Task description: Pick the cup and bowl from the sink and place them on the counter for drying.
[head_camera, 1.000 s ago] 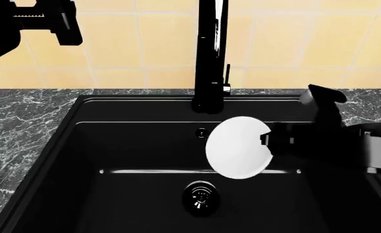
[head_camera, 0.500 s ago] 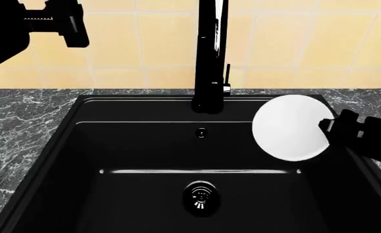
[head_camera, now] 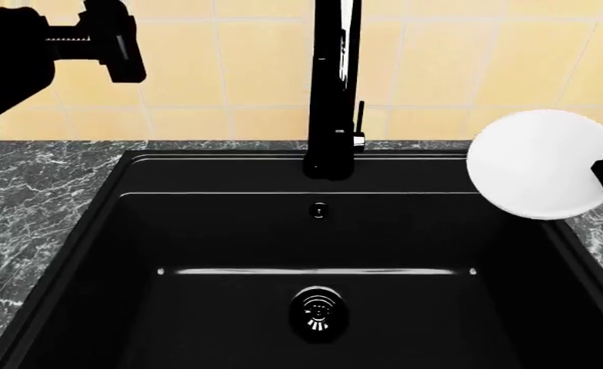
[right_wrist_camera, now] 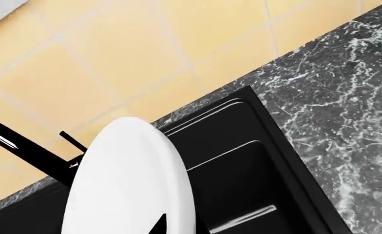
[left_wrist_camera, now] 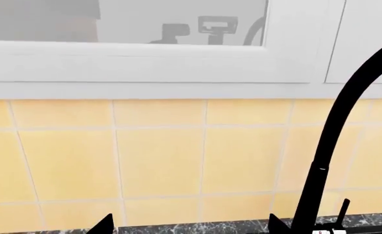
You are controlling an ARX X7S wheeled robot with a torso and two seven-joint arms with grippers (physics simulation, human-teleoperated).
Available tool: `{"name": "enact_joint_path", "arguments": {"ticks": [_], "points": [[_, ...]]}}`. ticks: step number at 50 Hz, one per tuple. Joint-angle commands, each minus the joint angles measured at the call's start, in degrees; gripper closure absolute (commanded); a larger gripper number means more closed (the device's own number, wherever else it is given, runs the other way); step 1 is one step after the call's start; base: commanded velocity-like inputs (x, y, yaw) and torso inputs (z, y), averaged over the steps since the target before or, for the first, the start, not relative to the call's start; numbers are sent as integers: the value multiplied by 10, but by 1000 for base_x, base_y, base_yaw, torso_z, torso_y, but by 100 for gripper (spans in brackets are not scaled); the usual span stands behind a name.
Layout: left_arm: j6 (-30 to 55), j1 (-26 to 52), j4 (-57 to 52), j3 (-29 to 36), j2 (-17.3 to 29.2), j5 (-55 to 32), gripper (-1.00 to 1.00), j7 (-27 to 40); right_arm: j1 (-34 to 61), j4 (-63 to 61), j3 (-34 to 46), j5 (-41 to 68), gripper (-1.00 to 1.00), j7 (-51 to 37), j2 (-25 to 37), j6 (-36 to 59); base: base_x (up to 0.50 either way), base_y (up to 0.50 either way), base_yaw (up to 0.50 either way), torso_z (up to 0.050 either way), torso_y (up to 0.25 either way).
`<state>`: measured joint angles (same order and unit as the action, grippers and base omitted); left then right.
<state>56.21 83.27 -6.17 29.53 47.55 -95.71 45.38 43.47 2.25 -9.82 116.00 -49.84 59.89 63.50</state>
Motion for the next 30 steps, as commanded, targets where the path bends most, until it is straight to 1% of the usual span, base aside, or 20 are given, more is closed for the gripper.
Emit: {"name": "enact_joint_path", "arguments": {"ticks": [1,2,4,8,13,14,23,26,30], "points": [[-6,-3,-2,-2,3,3,-100,-1,29,12,-13,11,100,-15,20,-23,0,0,0,0,0],[-6,-3,0,-2,3,2,-100,0,24,16,-16,7,100,-18,21,-28,0,0,0,0,0],[-9,-5,-1,-3,2,4,-100,-1,1,-2,-36,36,100,-48,33,-34,0,0,0,0,8],[-19,-10,-3,-9,3,5,-100,-3,8,-15,-40,64,100,-79,43,-46,0,0,0,0,0],[-21,-10,-4,-9,4,10,-100,-6,14,-14,-34,70,100,-87,46,-50,0,0,0,39,0],[-20,-9,-5,-8,4,11,-100,-7,-5,-14,-41,80,100,-110,48,-59,0,0,0,50,0],[-22,-9,-3,-5,2,18,-100,-13,19,2,-17,30,100,-83,29,-65,0,0,0,50,0],[-22,-12,-5,-5,5,19,-100,-15,10,4,-22,19,100,-76,25,-69,0,0,0,50,0],[-24,-15,-6,-7,5,16,-100,-13,-36,7,-61,-6,100,-49,24,-76,0,0,0,50,0]]}}
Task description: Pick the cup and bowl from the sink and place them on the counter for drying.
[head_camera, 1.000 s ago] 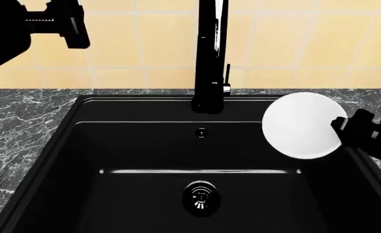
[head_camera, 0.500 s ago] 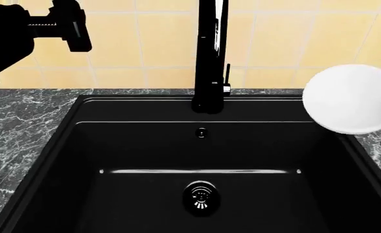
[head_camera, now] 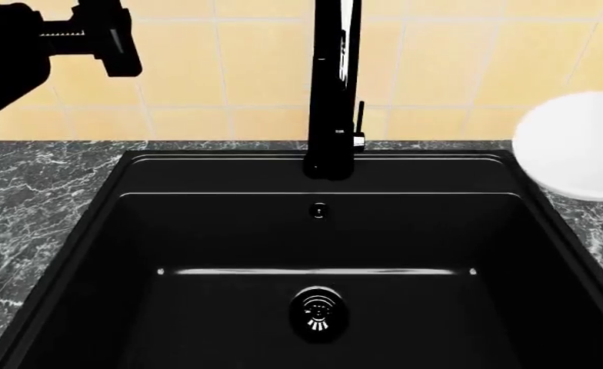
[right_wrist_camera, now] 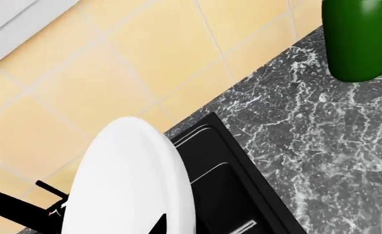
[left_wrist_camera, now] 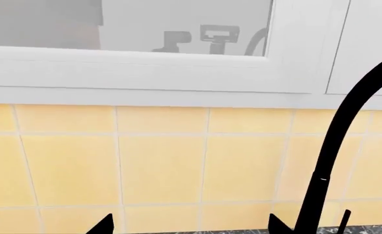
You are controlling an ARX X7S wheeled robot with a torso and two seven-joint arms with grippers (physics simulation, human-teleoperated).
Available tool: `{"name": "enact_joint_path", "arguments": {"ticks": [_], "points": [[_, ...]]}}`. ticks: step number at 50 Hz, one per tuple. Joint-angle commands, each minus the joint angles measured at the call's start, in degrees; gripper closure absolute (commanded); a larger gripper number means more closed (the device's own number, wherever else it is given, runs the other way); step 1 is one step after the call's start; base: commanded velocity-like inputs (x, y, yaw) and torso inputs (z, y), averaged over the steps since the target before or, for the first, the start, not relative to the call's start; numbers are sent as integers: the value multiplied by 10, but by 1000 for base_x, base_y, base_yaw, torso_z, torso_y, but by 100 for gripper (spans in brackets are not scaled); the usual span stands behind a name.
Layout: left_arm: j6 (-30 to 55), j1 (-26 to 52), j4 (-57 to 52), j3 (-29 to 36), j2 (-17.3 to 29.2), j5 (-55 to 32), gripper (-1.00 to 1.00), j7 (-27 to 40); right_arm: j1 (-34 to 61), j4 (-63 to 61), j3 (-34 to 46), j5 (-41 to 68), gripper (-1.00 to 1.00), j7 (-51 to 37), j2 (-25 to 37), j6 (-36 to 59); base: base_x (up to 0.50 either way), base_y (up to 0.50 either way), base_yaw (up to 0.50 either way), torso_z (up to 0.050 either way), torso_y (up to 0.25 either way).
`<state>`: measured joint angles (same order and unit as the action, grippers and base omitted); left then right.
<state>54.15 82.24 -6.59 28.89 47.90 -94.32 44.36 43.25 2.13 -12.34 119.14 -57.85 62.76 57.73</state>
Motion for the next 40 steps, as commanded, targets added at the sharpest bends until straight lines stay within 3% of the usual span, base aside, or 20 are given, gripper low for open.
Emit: {"name": "enact_joint_path", "arguments": {"ticks": [1,6,14,40], "points": [[-4,-4,-1,-1,1,2,-100,-2,-47,10,-46,-47,100,41,-2,-18,0,0,0,50,0],[-3,-2,-3,-1,1,0,-100,-4,-91,13,-113,-90,100,55,4,-43,0,0,0,41,0],[-4,-3,-3,-3,3,-10,-100,5,-153,6,-212,-143,100,51,3,-69,0,0,0,0,0],[-12,-21,-12,-7,6,-26,-100,11,-278,-18,-373,-228,100,32,-56,-87,0,0,0,0,0]]}}
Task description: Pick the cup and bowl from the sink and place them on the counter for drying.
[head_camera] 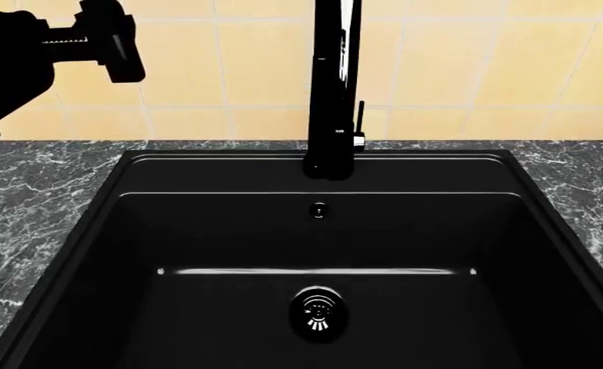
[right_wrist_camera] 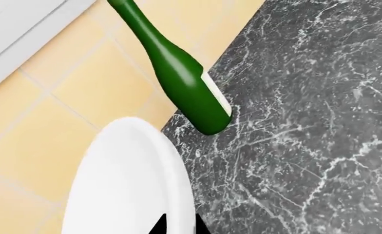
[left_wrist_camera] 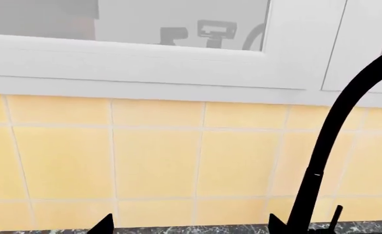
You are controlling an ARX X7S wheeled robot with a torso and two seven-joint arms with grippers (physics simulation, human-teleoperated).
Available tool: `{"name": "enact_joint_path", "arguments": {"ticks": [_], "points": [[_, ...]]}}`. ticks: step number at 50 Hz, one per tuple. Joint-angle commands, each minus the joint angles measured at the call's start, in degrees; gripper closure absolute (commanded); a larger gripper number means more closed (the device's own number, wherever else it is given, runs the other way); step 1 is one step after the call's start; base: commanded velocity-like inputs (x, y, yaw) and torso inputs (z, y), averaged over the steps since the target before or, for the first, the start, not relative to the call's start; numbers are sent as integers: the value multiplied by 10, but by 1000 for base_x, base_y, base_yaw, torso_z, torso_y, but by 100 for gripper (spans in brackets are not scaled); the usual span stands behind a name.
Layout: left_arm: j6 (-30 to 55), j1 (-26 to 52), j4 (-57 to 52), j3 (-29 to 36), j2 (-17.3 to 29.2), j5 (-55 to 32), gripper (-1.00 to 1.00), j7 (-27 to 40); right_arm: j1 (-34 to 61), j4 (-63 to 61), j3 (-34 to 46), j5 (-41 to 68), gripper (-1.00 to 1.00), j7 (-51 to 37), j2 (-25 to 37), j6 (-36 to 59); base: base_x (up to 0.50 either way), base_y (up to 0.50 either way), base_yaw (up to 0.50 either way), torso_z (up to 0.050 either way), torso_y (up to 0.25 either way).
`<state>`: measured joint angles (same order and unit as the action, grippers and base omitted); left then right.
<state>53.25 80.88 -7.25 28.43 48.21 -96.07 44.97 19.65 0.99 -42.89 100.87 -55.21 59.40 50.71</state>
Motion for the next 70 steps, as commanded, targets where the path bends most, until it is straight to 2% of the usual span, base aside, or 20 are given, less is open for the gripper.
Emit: {"name": "enact_joint_path", "arguments": {"ticks": [1,16,24,30,50,70], "points": [[-4,-8,-6,-2,2,-8,-100,6,-49,-9,-76,-56,100,9,-28,-22,0,0,0,0,0],[-7,-14,-12,-2,3,-12,-100,12,-88,-6,-118,-132,100,10,-73,-65,0,0,0,0,0],[-11,-18,-13,-3,4,-10,-100,9,-86,19,-91,-170,100,32,-93,-88,0,0,0,0,0],[-15,-28,-19,-6,11,-14,-100,13,-131,38,-118,-179,100,48,-104,-79,0,0,0,0,0],[-13,-24,-22,-5,11,-20,-100,24,-199,72,-167,-203,100,93,-139,-89,0,0,0,0,1],[-5,-17,-23,-1,13,-30,-100,34,-229,81,-189,-216,100,121,-168,-103,0,0,0,0,0]]}}
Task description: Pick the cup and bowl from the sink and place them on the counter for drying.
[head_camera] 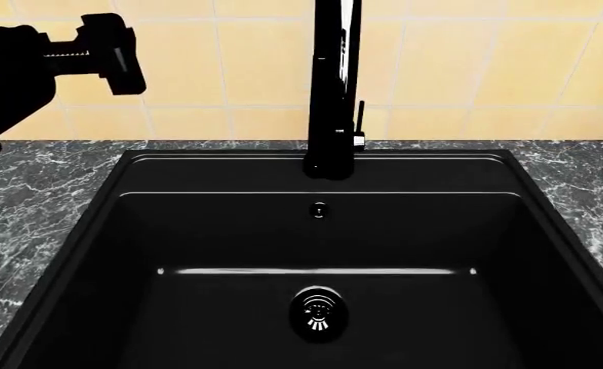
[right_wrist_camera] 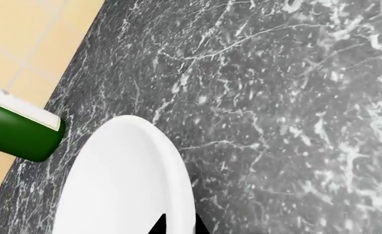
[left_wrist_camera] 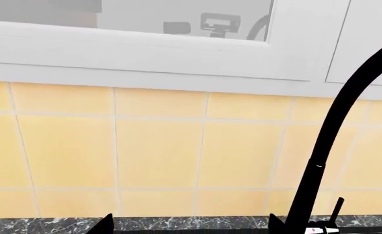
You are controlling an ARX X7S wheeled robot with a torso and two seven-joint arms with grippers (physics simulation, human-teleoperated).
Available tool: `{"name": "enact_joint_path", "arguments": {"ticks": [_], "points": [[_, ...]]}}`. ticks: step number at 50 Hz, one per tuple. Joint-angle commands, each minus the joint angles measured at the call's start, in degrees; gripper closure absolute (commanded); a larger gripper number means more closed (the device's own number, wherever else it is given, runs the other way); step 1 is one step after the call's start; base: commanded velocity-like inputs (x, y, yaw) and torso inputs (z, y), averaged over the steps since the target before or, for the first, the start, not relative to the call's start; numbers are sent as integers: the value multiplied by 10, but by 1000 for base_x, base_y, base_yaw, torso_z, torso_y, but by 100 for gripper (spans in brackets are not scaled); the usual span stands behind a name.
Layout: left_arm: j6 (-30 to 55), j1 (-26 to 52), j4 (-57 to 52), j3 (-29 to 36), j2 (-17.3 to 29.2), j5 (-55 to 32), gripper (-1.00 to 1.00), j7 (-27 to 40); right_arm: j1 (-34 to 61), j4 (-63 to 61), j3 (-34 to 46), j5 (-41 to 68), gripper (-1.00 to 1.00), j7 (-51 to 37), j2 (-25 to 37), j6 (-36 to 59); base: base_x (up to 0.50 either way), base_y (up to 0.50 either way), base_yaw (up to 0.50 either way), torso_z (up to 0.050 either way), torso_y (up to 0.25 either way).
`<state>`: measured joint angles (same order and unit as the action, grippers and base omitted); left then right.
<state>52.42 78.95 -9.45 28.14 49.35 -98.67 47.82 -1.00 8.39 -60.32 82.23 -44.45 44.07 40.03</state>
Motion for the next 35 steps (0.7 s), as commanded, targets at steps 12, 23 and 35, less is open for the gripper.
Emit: {"name": "enact_joint_path", "arguments": {"ticks": [12,23,35], "points": [[2,-1,-5,1,6,-7,-100,6,-2,-22,-6,-25,-100,-10,11,9,0,0,0,0,0],[0,7,5,2,-3,-2,-100,2,8,-51,-5,-26,-100,-29,33,9,0,0,0,0,0],[-3,8,7,2,-4,-1,-100,-2,23,-101,25,-39,-100,-40,84,13,0,0,0,0,0]]}}
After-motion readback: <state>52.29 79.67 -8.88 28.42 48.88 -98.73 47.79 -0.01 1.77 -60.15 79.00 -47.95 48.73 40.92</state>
